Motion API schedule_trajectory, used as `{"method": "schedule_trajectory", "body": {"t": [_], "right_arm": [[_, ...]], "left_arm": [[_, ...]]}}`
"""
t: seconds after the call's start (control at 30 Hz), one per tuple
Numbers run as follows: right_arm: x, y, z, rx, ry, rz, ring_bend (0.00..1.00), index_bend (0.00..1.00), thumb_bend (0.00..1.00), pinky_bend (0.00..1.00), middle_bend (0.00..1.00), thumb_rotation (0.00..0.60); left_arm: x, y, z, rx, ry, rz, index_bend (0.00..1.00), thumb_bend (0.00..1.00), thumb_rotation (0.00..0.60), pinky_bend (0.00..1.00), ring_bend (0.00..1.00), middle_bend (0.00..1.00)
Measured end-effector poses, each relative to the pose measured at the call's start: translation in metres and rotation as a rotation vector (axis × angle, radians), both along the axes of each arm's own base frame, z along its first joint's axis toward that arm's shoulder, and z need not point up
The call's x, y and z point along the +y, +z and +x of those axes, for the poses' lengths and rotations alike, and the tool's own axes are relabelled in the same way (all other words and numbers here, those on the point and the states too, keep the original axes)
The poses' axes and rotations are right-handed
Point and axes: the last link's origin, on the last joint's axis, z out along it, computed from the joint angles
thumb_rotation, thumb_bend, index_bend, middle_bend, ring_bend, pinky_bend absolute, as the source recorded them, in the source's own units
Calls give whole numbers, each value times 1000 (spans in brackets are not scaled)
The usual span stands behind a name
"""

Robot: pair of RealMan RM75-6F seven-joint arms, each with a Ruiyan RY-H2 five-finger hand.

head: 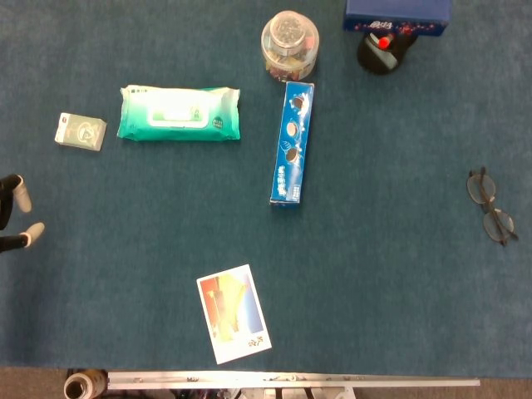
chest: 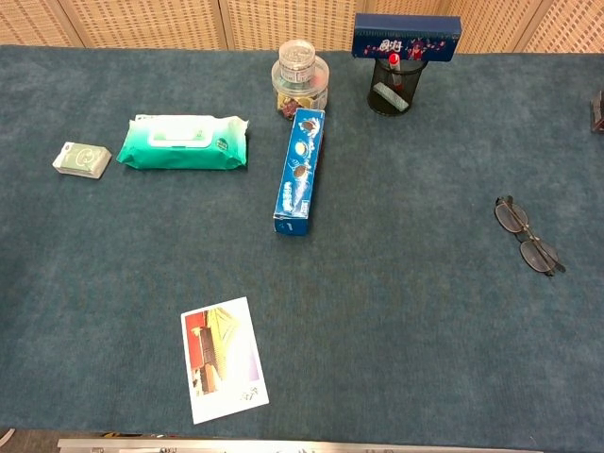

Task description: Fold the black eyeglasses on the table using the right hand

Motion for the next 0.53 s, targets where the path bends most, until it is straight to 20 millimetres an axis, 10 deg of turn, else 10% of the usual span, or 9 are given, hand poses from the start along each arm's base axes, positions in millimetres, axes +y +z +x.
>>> {"method": "schedule_trajectory", "body": {"t": [0.53], "right_arm": [[-2,-10,-3,-89,-25,18,262,237,207,370,377,600]], "left_arm": [[4,-4,-8,-5,30,-9,611,51,600,985,1000,844]]}}
